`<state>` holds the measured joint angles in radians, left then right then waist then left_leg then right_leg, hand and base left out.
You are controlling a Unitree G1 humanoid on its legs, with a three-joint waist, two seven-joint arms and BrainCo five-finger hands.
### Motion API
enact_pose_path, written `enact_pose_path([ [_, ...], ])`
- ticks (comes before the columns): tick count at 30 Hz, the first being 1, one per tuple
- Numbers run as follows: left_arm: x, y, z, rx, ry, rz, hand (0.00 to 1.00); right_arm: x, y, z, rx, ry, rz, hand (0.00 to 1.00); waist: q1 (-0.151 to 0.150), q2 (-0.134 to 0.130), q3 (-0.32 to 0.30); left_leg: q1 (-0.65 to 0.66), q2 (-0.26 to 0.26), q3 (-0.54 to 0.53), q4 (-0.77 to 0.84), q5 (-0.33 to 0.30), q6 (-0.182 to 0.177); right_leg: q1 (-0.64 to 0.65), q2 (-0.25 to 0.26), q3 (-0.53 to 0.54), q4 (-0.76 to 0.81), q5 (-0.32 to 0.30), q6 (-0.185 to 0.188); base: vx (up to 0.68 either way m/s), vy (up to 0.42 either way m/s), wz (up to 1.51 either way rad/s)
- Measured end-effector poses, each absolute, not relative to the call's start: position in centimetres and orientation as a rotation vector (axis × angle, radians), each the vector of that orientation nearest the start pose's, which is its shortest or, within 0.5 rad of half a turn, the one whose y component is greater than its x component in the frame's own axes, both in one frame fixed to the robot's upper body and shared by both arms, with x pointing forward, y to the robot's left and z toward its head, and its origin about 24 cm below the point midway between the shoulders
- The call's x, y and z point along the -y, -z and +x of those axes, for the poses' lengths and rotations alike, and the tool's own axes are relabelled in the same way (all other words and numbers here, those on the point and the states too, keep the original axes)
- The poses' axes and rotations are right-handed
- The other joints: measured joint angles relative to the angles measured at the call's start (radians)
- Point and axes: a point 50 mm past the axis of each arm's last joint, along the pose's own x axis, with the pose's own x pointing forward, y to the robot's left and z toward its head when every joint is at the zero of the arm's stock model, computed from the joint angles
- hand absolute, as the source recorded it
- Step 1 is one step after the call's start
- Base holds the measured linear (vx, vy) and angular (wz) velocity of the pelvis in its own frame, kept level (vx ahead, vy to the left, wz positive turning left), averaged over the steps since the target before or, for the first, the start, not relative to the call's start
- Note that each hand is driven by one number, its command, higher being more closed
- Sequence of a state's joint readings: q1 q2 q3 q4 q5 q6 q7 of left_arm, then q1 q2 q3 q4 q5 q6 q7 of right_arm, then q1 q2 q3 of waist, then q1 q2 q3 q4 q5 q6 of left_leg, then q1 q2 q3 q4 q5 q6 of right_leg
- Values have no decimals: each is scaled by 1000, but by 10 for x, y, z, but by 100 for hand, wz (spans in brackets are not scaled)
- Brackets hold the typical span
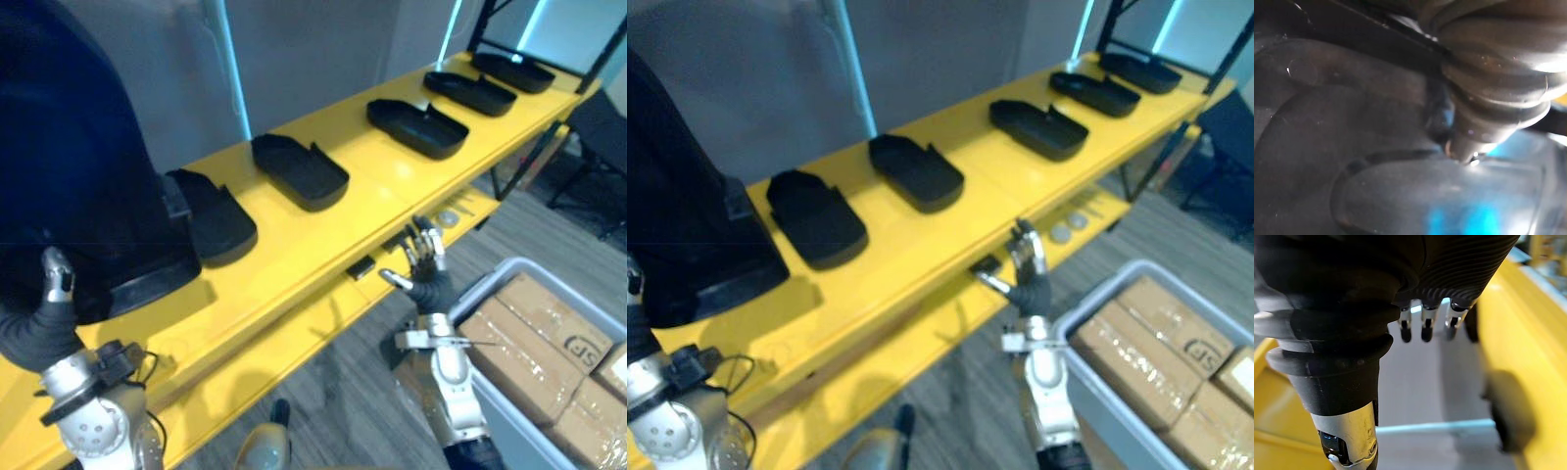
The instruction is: Walk over and take plastic housings, then place them on the shelf
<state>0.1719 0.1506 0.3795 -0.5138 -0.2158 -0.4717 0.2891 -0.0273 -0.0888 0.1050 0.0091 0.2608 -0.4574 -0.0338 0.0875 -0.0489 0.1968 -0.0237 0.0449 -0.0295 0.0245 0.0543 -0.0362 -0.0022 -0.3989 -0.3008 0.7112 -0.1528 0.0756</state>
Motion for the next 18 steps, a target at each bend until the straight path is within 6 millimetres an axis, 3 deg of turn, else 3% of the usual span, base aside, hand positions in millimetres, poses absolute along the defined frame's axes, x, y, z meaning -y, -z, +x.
enact_pose_path([
  [1,-256,-176,168,900,-567,-8,100,154,-89,249,466,-30,188,0,-21,9,-1,6,11,-25,7,-12,-4,-8,51,15,-92,-52,-4,167,-8,47],
  [2,-255,-178,180,907,-558,-38,100,161,-93,249,483,-13,175,0,-43,10,-2,1,14,-58,10,-19,-10,-14,110,95,-213,-65,2,158,-33,72],
  [4,-250,-180,199,894,-531,-78,100,170,-99,245,515,9,153,0,-74,12,-2,-22,8,-129,17,-23,-24,-21,177,239,-360,-54,20,144,-168,110],
  [5,-248,-179,205,875,-514,-85,100,174,-103,244,532,8,139,0,-82,6,-6,-31,0,-159,17,-23,-38,-21,187,259,-403,-38,40,177,-320,123],
  [6,-246,-178,208,848,-510,-85,100,175,-109,244,558,-21,123,0,-76,-18,-20,-37,-14,-184,13,-23,-63,-21,187,250,-442,-2,49,159,-317,96],
  [7,-247,-174,208,827,-520,-86,100,174,-114,245,578,-60,109,0,-71,-20,-26,-48,-19,-204,17,-24,-83,-13,183,233,-454,-11,99,191,-381,82],
  [8,-245,-163,204,770,-547,-114,100,175,-122,249,601,-110,84,0,-59,35,-28,-63,16,-213,37,-24,-96,5,223,196,-467,-2,77,143,-298,61],
  [11,-244,-142,196,671,-581,-138,100,174,-136,256,645,-191,39,0,-33,100,-36,-92,66,-200,91,-26,-99,49,284,121,-479,-18,40,93,-240,61],
  [13,-245,-135,189,641,-582,-141,100,173,-141,259,665,-208,31,0,-30,110,-41,-78,93,-154,89,-8,-106,86,312,69,-476,-30,19,72,-269,75],
  [15,-247,-134,181,644,-588,-128,100,170,-149,262,694,-233,21,0,-12,103,-41,-74,103,-89,66,39,-91,95,318,31,-468,-45,-8,17,-193,47],
  [18,-244,-133,179,663,-585,-155,100,171,-150,262,696,-228,24,0,-14,112,-47,-62,99,-61,10,69,-78,111,318,0,-491,-50,-16,17,-79,25],
])
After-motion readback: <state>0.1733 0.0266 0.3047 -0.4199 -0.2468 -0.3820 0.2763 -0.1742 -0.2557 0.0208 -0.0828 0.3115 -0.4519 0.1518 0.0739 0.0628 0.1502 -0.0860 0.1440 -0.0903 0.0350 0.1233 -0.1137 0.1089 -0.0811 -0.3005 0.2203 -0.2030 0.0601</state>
